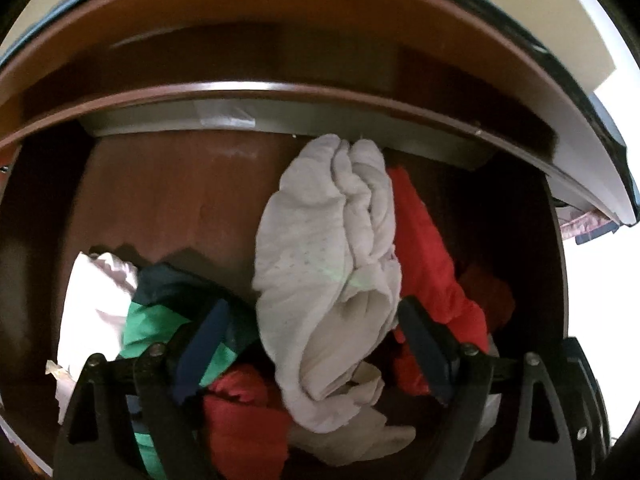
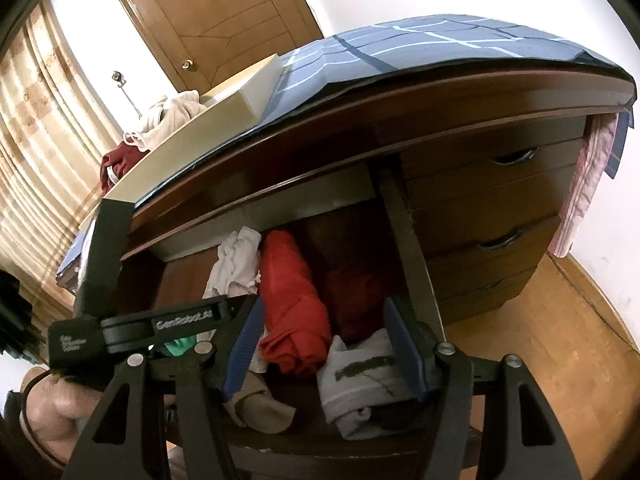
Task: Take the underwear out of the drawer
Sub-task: 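Grasp the white dotted underwear with the left gripper while the right gripper reaches the red item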
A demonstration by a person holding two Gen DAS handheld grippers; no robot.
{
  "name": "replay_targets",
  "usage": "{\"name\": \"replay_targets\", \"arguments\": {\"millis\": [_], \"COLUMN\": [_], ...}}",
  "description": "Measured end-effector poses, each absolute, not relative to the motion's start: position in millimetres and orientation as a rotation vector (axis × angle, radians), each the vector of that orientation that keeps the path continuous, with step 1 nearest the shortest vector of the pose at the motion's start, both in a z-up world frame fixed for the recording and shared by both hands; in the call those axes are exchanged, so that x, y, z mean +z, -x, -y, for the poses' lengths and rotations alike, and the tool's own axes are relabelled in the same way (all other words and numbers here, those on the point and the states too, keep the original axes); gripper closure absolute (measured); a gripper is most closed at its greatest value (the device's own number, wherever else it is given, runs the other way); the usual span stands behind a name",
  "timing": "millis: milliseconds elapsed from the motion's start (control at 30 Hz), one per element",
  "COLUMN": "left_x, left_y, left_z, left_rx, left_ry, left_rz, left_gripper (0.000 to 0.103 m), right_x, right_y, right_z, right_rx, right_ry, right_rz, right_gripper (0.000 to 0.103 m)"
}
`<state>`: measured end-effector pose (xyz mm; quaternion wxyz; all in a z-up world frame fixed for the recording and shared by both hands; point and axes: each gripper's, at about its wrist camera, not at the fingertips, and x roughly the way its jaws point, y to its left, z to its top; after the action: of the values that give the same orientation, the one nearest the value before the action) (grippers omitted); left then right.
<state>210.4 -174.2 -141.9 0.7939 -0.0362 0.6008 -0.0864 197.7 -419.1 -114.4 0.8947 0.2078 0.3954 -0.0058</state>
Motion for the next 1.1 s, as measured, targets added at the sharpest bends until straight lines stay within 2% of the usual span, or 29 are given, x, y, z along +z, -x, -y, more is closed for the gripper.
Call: {"name": "replay_targets", "arguments": {"millis": [67, 133, 200, 267, 400, 700, 1033, 1100], "left_x": [-144.0, -144.8, -147.0, -148.8, -151.6, -151.3, -139.4, -138.7], "left_y": [-213.8, -215.6, -216.8, -218.2, -219.3, -222.5, -215.0, -212.3], "left_z": [177.8, 180.3, 180.8, 175.5, 160.5, 140.3, 118.9, 136.8], "left_rx": [-0.173, -0.178, -0.207, -0.204, -0.223, -0.284, -0.296, -0.297], "left_ry": [0.068, 0.064, 0.08, 0.112, 0.176, 0.152, 0.106, 0.103], "left_rz": [-1.305, -1.308, -1.316, -1.326, -1.329, -1.322, -1.304, -1.301], "left_gripper": [0.016, 0.022, 0.033, 0.036, 0.054, 0.072, 0.076, 0.077], "right_x": [-113.4, -112.5, -112.7, -113.1, -113.0, -119.5, -131.0, -132.7], "right_y": [-196.1, -194.9, -194.6, -194.6, -196.0, -212.3, -231.2, -232.7], "right_z": [421.2, 422.1, 423.1, 423.2, 422.2, 412.9, 404.7, 404.9], "right_rx": [-0.006, -0.004, 0.0, 0.007, 0.011, 0.012, 0.01, 0.007], "right_ry": [-0.434, -0.432, -0.429, -0.434, -0.428, -0.399, -0.389, -0.384], "right_rz": [-0.815, -0.808, -0.807, -0.809, -0.813, -0.867, -0.939, -0.95], "right_gripper": [0.039, 0.039, 0.039, 0.039, 0.039, 0.039, 0.039, 0.039]}}
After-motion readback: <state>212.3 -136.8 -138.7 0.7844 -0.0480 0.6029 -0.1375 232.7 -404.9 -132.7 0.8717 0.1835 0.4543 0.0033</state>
